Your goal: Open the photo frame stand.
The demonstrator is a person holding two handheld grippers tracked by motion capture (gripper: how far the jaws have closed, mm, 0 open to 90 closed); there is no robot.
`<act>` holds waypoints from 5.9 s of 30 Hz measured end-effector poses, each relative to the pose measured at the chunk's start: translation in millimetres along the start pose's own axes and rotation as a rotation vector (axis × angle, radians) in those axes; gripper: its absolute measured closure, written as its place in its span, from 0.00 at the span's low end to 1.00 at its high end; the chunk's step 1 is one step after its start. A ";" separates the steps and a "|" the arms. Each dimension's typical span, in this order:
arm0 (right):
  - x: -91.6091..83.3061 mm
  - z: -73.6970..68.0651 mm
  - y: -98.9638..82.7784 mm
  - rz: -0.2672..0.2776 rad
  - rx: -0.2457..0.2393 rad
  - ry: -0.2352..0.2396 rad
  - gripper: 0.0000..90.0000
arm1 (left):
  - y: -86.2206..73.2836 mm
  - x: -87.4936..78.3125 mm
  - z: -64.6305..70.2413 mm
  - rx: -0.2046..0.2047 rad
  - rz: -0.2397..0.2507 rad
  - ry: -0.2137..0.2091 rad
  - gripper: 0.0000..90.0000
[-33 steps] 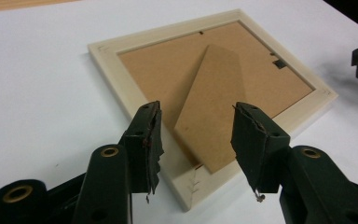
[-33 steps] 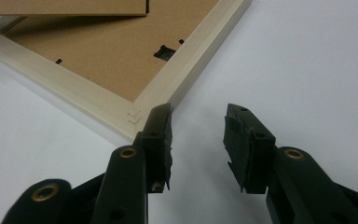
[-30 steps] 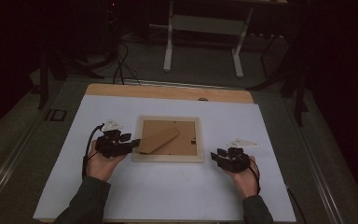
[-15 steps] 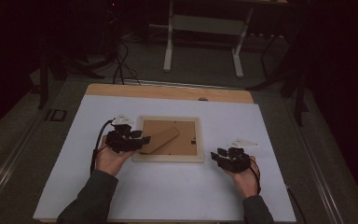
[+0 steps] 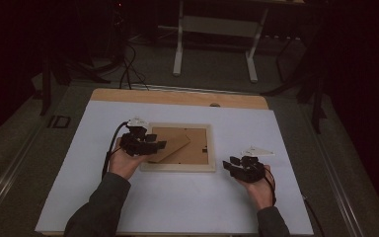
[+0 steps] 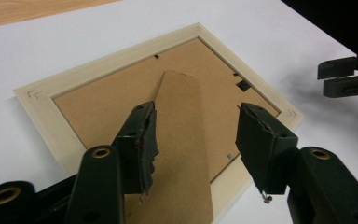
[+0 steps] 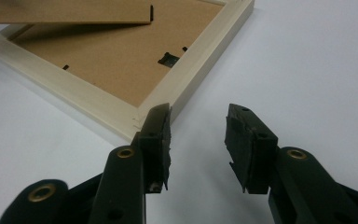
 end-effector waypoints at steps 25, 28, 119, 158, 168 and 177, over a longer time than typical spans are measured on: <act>-1.6 0.0 1.4 0.018 0.012 0.006 0.67 | 6.3 46.4 -18.7 0.010 -0.136 -0.039 0.51; -3.3 0.6 1.5 0.021 0.011 0.004 0.67 | 8.1 48.9 -21.6 0.004 -0.144 -0.059 0.49; 14.3 5.4 45.2 -0.045 -0.047 0.015 0.63 | -3.2 68.3 -10.1 0.208 -0.238 -0.039 0.46; 41.2 15.8 72.1 -0.080 0.017 0.033 0.63 | -5.8 51.3 10.7 0.331 -0.137 0.051 0.46; 49.5 17.4 78.9 -0.086 0.052 0.043 0.62 | -9.7 47.7 15.3 0.353 -0.106 0.077 0.46; 56.9 21.1 80.8 -0.103 0.078 0.049 0.58 | -11.6 45.2 18.7 0.381 -0.087 0.095 0.46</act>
Point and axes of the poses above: each handheld gripper's, and its own axes: x roughly forward along the jaws, y roughly out of its top, z roughly to its right, the point moved 3 cm from there along x, roughly forward along the jaws, and after that the axes turned 2 degrees about -x, right-handed, at the moved point
